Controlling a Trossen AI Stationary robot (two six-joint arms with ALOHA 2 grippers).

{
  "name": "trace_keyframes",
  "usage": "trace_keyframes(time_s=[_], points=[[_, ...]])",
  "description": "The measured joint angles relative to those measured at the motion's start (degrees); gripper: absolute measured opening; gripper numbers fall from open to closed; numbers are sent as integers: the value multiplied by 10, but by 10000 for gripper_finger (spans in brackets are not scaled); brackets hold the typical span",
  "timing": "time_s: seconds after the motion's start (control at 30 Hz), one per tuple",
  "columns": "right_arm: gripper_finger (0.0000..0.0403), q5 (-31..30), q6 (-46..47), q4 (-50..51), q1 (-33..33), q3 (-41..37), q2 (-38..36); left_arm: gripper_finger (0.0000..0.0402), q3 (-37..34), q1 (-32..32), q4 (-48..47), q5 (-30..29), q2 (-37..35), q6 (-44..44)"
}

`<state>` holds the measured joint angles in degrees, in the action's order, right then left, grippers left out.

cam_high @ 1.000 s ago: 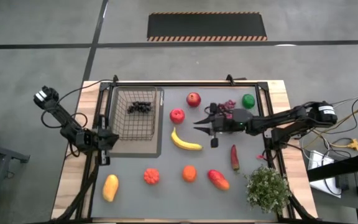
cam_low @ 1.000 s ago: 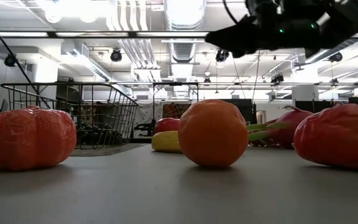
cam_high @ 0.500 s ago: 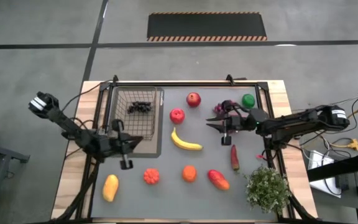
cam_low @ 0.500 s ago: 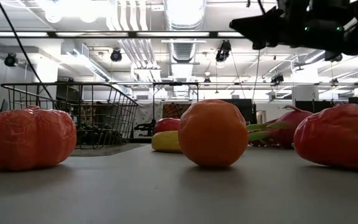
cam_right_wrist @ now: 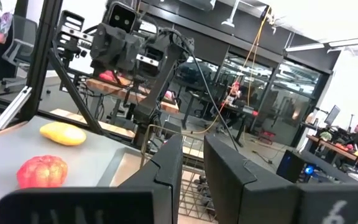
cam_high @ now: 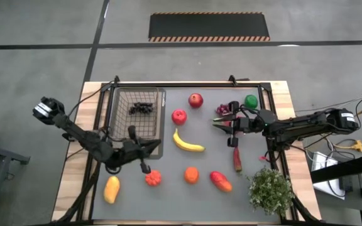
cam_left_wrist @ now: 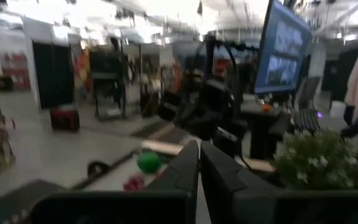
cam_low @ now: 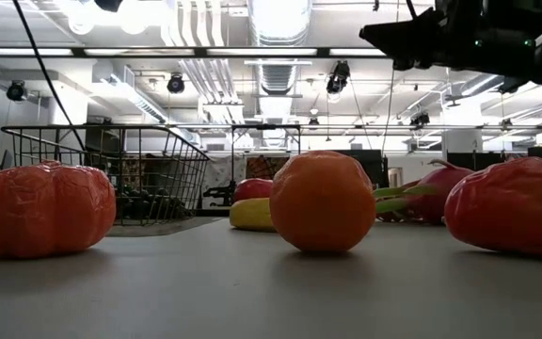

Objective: Build produce basket
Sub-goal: Put the orange pumpkin into the gold wire basket

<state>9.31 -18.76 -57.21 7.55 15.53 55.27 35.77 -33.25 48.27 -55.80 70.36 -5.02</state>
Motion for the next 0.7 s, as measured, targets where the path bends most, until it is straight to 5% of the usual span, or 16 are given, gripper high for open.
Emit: trace_keyframes(time_s=[0.17,0.4,0.7], points=[[56,-3,-4,2,0,0,0,1,53,18,-203,30,11,147],[56,-4,-13,29,0,0,0,1,134,22,-468,214,26,356],[56,-4,-13,32,0,0,0,1,270,22,-755,353,144,437]])
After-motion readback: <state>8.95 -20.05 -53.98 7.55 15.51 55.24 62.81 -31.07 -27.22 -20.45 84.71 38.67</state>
